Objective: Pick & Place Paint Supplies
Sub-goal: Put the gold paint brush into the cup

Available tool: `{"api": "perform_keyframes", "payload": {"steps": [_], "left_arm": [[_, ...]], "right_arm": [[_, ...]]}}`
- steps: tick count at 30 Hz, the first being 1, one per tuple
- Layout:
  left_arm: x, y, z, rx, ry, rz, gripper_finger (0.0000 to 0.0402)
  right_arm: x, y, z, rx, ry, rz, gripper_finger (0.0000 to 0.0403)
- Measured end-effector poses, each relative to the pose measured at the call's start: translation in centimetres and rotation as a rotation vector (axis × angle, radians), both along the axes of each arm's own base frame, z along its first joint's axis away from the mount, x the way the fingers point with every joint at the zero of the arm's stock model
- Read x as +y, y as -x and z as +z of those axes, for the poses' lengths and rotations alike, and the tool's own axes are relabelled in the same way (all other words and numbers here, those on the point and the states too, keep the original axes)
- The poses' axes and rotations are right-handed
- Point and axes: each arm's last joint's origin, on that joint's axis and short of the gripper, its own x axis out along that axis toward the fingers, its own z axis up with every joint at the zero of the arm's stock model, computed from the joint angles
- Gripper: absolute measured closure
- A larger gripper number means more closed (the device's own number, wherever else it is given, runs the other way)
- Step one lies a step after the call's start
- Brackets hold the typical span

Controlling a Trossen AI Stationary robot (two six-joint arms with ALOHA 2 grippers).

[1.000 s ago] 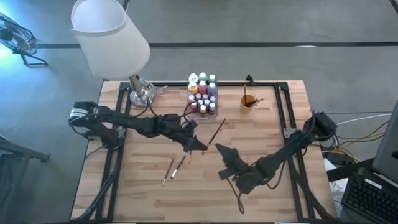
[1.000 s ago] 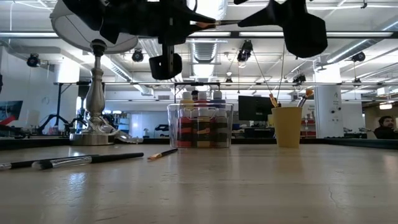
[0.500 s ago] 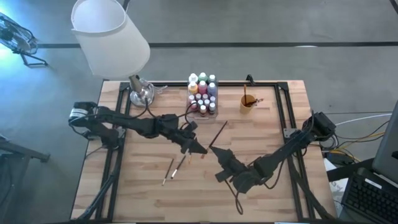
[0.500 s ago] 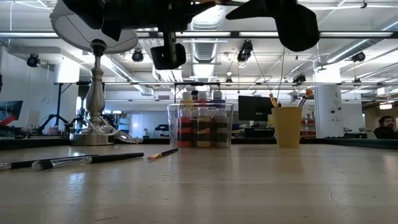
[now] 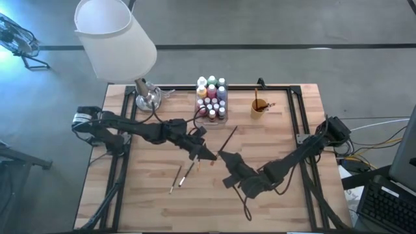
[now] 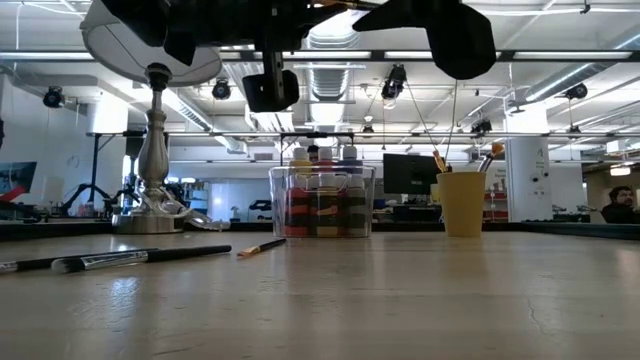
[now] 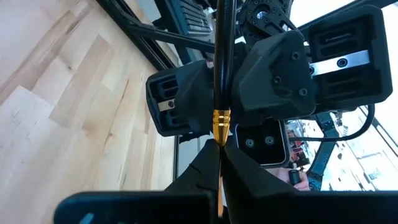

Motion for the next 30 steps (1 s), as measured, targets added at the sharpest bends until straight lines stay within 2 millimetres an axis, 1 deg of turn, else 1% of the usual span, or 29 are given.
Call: {"api": "perform_keyframes", "payload": {"steps": [3,6,9,14,15,23,26,30], "left_arm": [[-0.01,0.0,-0.01,0.0,-0.001,0.0,0.0393],[0.03,0.0,-0.01,0.001,-0.002,0.002,0.0394],[-0.01,0.01,-0.1,0.006,-0.009,-0.001,0.0393],[-0.03,0.02,-0.09,0.005,-0.01,-0.01,0.0394],[-0.03,0.03,-0.07,0.003,-0.01,-0.01,0.0393],[0.0,0.02,-0.04,-0.031,-0.075,-0.005,0.0389],[0.02,0.02,-0.04,-0.052,-0.119,-0.006,0.0366],[0.34,0.05,0.0,-0.07,-0.164,-0.001,0.0306]], "right_arm": [[-0.27,-0.22,0.0,0.001,-0.01,0.01,0.0266],[-0.46,-0.37,0.13,-0.016,-0.022,0.003,0.0281],[-0.42,-0.44,0.34,-0.042,-0.038,0.002,0.0307],[-0.42,-0.41,0.29,-0.051,-0.048,-0.003,0.0371],[-0.42,-0.4,0.27,-0.055,-0.053,-0.003,0.0379],[-0.53,-0.46,0.28,-0.081,-0.08,-0.014,0.038],[-0.56,-0.47,0.29,-0.086,-0.085,-0.016,0.038],[-0.55,-0.47,0.31,-0.098,-0.098,-0.017,0.0381]]}}
